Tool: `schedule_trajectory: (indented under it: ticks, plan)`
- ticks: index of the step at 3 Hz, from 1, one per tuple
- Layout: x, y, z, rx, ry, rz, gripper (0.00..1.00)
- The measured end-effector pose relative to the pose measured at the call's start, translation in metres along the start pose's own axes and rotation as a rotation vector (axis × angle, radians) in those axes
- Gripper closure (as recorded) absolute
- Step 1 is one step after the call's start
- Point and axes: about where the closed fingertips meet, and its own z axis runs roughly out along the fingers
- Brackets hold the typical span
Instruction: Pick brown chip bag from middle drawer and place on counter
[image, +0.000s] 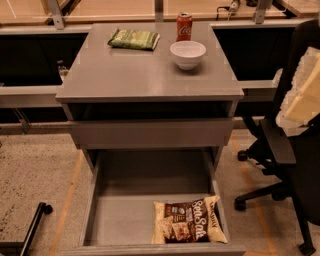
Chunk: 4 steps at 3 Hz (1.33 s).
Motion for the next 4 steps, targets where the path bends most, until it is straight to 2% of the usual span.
schedule_trajectory:
  ticks: [1, 3, 4]
  plan:
    - [0.000, 0.000, 0.000, 0.000, 0.000, 0.000, 0.00]
    - [0.006, 0.015, 0.020, 0.043, -0.087, 0.050, 0.00]
    - [-0.004, 0.016, 0.010, 0.071, -0.098, 0.039, 0.00]
